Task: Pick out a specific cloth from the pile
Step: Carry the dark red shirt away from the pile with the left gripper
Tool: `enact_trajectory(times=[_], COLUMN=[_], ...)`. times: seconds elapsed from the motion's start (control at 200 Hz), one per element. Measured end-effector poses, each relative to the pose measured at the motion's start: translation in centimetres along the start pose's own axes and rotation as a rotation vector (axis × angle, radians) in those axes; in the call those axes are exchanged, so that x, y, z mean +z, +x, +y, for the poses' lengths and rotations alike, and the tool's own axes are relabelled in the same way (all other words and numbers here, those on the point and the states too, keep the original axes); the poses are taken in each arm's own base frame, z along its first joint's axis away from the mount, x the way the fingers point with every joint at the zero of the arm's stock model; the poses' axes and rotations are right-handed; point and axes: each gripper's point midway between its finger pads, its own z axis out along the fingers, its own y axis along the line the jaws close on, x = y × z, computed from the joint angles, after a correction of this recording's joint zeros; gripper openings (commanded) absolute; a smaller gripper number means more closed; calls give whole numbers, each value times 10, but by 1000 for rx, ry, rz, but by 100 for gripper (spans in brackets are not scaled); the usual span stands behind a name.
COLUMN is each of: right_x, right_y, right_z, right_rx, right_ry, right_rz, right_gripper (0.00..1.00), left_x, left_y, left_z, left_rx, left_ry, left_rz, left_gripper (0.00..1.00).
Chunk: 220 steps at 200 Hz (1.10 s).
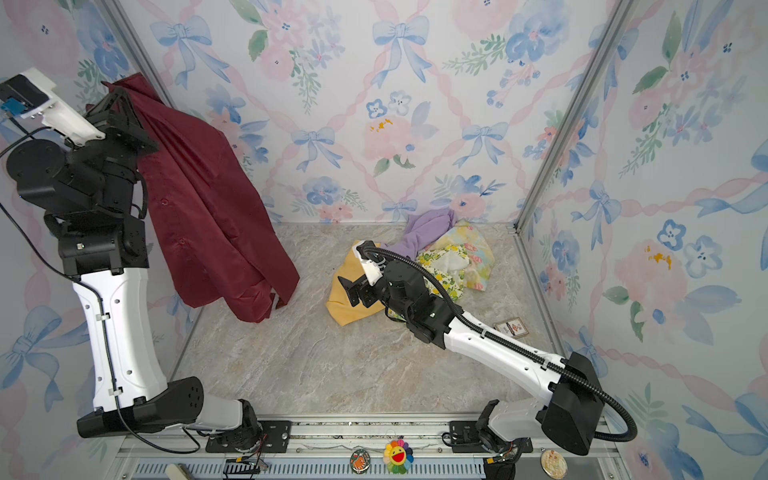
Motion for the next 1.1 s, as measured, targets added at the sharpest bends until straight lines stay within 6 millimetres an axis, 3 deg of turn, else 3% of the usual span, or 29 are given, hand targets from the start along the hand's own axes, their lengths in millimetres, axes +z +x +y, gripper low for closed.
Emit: enact_trajectory(times=[0.145,0.27,0.38,0.57,0.67,0.845,0.985,1.1], right_x=[1,2,2,4,4,5,6,7], right_y=[5,6,10,18,23,39,48,52], right_z=[0,0,1,-1,-1,-4,-10,-20], right_rx=[-6,-6,-7,-10,-11,-12,-8,1], right_ry=[2,7,6,17,21,27,41,62], right_rz=[19,21,29,47,56,86,105,111], right_gripper=[97,97,97,97,97,97,97,97], left_x=[5,11,16,15,13,16,28,42], left_y=[11,36,76,165,194,205,205,220], left_z=[4,12,16,19,25,24,22,30], left_rx=[-23,-57,-84,-123,-129,-134,-135,-136], left_ry=[5,2,-2,-18,-33,-27,-11,-24], left_rz=[29,79,144,282,312,266,196,181], left_gripper=[0,0,0,0,0,0,0,0])
